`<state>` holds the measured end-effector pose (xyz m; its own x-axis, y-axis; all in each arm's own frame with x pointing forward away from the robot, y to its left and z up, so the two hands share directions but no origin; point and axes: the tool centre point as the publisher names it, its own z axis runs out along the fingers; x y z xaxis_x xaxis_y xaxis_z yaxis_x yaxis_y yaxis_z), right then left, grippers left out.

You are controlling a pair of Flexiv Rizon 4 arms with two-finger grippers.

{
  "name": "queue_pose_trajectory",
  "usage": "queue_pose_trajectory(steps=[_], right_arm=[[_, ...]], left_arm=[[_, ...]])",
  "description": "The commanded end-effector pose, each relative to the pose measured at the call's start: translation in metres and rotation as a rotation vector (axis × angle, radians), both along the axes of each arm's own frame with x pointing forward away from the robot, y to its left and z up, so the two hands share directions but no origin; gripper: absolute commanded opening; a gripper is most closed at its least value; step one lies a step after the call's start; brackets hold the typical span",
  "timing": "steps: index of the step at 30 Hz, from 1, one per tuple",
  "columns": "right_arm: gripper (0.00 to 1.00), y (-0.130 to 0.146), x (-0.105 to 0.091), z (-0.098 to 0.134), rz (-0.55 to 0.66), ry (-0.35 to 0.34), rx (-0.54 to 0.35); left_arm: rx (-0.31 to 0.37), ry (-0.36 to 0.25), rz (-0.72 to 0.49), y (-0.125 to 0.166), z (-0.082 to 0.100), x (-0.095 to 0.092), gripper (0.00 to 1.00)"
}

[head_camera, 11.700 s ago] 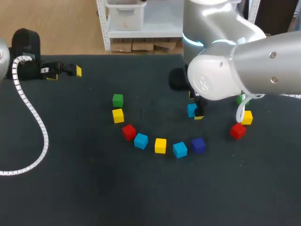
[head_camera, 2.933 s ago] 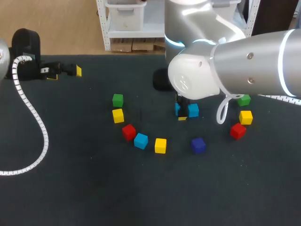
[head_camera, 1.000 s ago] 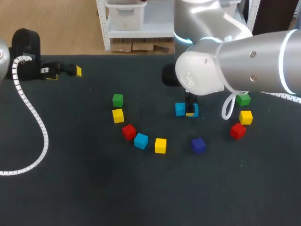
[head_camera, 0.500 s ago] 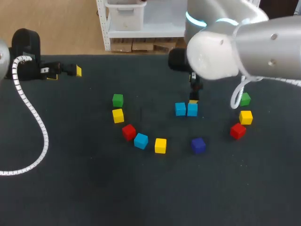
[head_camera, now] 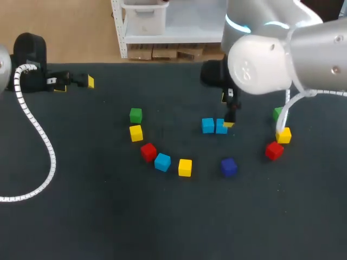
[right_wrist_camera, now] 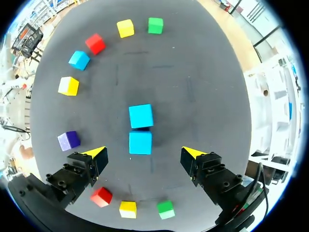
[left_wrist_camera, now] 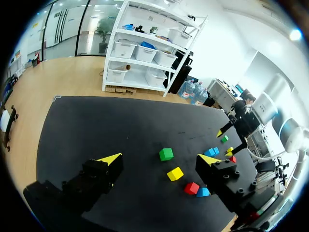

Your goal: Place the blue cubes, place green cubes on the blue cubes, place the yellow cubes on the green cubes, then place the red cubes on the yellow cubes, and place purple cube on the red cubes.

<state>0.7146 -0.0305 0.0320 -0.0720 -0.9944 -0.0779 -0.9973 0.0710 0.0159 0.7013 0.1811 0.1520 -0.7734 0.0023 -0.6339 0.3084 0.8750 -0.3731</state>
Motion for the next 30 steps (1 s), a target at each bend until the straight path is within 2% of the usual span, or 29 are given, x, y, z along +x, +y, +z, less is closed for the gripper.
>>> queue_pose_trajectory(steps=[1,13,14,15,16,17,23,24,25,30], right_arm=[[1.0,0.005,0.001,-0.014,0.007,-0.001,-0.017],[1.0,0.007,0.01,-0.031,0.0,0.032,-0.044],[0.97,0.007,0.011,-0.032,-0.001,0.034,-0.044],[0.81,0.007,0.011,-0.033,-0.001,0.036,-0.046],[0.6,0.007,0.012,-0.034,-0.001,0.039,-0.048],[0.47,0.007,0.012,-0.035,0.0,0.043,-0.051],[0.21,0.002,0.013,-0.039,0.018,0.051,-0.079],[0.13,0.002,0.013,-0.039,0.023,0.046,-0.075],[0.0,0.001,0.013,-0.039,0.023,0.046,-0.077],[0.0,-0.001,0.013,-0.038,0.038,0.048,-0.081]], left_arm=[[-0.011,-0.008,-0.007,0.003,-0.002,-0.001,1.0],[-0.011,-0.008,-0.007,0.003,-0.002,-0.001,1.0],[-0.011,-0.008,-0.007,0.003,-0.002,-0.001,1.0],[-0.011,-0.008,-0.007,0.003,-0.002,-0.001,1.0],[-0.011,-0.008,-0.007,0.003,-0.002,-0.001,1.0],[-0.011,-0.008,-0.007,0.003,-0.002,-0.001,1.0],[-0.011,-0.008,-0.007,0.003,-0.002,-0.001,1.0],[-0.011,-0.008,-0.007,0.003,-0.002,-0.001,1.0],[-0.011,-0.008,-0.007,0.003,-0.002,-0.001,1.0],[-0.011,-0.008,-0.007,0.003,-0.002,-0.001,1.0]])
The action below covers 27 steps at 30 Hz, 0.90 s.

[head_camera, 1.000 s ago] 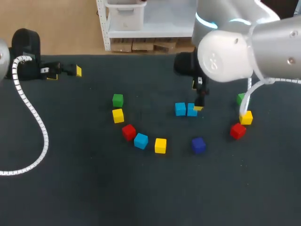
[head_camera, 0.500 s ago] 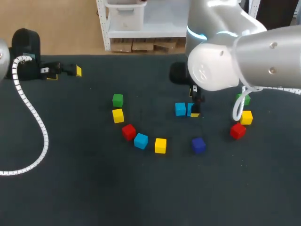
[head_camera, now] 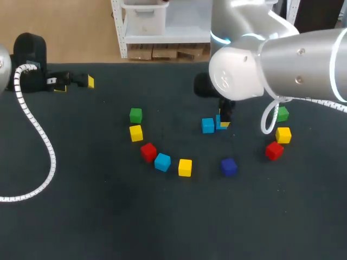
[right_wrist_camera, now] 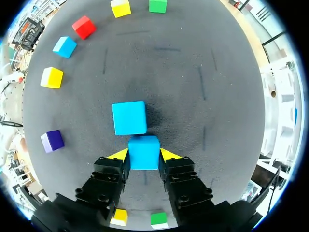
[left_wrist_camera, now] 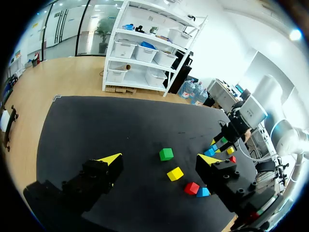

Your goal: Place the blue cubes, place green cubes on the blue cubes, place the yellow cubes on the green cubes, then place the red cubes on the yellow cubes, and place purple cube on the red cubes.

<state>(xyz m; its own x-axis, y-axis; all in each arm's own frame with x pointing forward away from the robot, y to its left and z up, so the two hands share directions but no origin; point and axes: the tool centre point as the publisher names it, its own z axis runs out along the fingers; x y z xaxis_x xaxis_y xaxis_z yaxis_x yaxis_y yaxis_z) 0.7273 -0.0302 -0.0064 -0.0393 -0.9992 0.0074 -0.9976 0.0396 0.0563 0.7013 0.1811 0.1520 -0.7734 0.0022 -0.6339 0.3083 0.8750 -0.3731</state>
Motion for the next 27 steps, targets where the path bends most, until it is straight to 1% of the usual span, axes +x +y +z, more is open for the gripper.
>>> queue_pose_trajectory(steps=[1,5,7,16,27], right_arm=[[0.0,-0.001,0.0,0.001,0.005,0.004,0.002],[0.0,-0.002,0.0,0.001,0.018,0.017,0.006],[0.0,-0.002,-0.004,0.001,0.04,0.03,0.014],[0.0,-0.004,-0.01,0.001,0.086,0.044,0.018],[0.0,0.003,-0.013,0.003,0.117,0.038,0.017]], left_arm=[[-0.011,-0.008,-0.007,0.003,-0.002,-0.001,1.0],[-0.011,-0.008,-0.007,0.003,-0.002,-0.001,1.0],[-0.011,-0.008,-0.007,0.003,-0.002,-0.001,1.0],[-0.011,-0.008,-0.007,0.003,-0.002,-0.001,1.0],[-0.011,-0.008,-0.007,0.003,-0.002,-0.001,1.0]])
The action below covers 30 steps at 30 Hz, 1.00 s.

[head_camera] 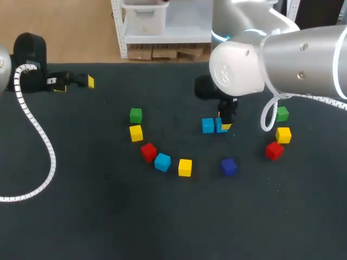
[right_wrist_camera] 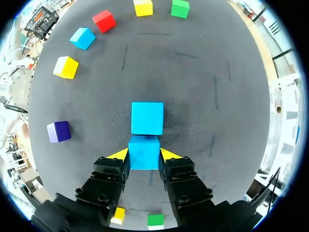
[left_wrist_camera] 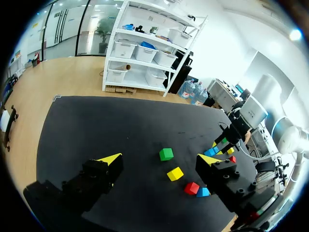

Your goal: Place the blue cubes, place green cubes on the blue cubes, place the yellow cubes on the green cubes, then place the red cubes on the yellow cubes, and place purple cube on the red cubes.

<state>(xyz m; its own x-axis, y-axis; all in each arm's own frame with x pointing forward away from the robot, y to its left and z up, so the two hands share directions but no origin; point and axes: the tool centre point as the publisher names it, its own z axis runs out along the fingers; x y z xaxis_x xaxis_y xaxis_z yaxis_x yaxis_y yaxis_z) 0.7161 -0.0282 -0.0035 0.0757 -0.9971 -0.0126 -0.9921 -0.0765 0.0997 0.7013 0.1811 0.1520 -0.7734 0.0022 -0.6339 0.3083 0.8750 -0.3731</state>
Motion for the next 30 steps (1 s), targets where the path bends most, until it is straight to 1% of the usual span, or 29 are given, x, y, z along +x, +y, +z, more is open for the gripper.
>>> queue_pose_trajectory(steps=[1,18,21,30], right_arm=[[0.0,0.001,-0.0012,0.0005,0.003,-0.006,-0.002],[0.0,0.0003,-0.0026,-0.0046,0.001,0.001,-0.01],[0.0,0.0001,-0.0027,-0.0045,-0.008,0.011,-0.003],[0.0,-0.0005,0.0002,-0.005,-0.009,0.0,-0.008]], left_arm=[[-0.011,-0.008,-0.007,0.0026,-0.0019,-0.0009,1.0],[-0.011,-0.008,-0.007,0.0026,-0.0019,-0.0009,1.0],[-0.011,-0.008,-0.007,0.0026,-0.0019,-0.0009,1.0],[-0.011,-0.008,-0.007,0.0026,-0.0019,-0.0009,1.0]])
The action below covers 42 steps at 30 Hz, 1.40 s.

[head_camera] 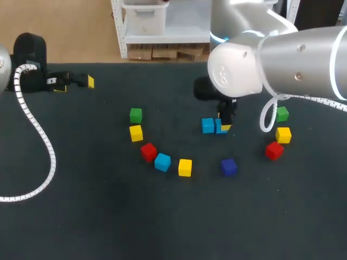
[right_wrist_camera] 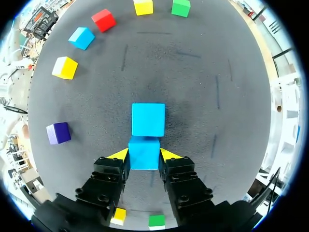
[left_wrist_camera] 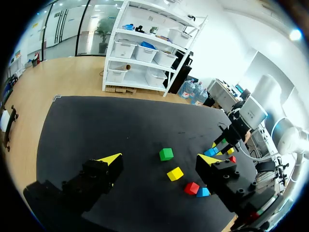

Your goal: Place the blue cubes, place green cubes on the blue cubes, place the yellow cubes on the green cubes, then place the red cubes on the yellow cubes, and place purple cube on the red cubes.

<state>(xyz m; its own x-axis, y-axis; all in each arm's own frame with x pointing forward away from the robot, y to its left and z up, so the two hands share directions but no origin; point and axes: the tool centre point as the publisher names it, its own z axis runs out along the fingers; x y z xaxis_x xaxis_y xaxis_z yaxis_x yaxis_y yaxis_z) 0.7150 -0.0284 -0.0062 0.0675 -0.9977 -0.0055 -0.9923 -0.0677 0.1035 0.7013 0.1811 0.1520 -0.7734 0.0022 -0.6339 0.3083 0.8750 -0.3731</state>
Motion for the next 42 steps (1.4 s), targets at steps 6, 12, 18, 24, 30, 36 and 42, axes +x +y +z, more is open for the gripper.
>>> queue_pose_trajectory(steps=[6,12,18,24,30,36,42], right_arm=[[0.0,0.0,0.003,-0.003,-0.004,-0.008,-0.003],[0.09,0.0,0.004,-0.003,-0.007,-0.011,-0.003],[0.38,0.0,0.004,-0.003,-0.014,-0.013,-0.002],[0.42,-0.001,0.004,-0.002,-0.015,-0.011,-0.003],[0.47,-0.002,0.004,-0.001,-0.015,-0.011,-0.002],[0.95,-0.002,0.005,0.003,-0.027,-0.018,0.013],[1.0,-0.005,0.012,0.012,-0.067,-0.017,0.052]], left_arm=[[-0.011,-0.008,-0.007,0.003,-0.002,-0.001,1.0],[-0.011,-0.008,-0.007,0.003,-0.002,-0.001,1.0],[-0.011,-0.008,-0.007,0.003,-0.002,-0.001,1.0],[-0.011,-0.008,-0.007,0.003,-0.002,-0.001,1.0],[-0.011,-0.008,-0.007,0.003,-0.002,-0.001,1.0],[-0.011,-0.008,-0.007,0.003,-0.002,-0.001,1.0],[-0.011,-0.008,-0.007,0.003,-0.002,-0.001,1.0]])
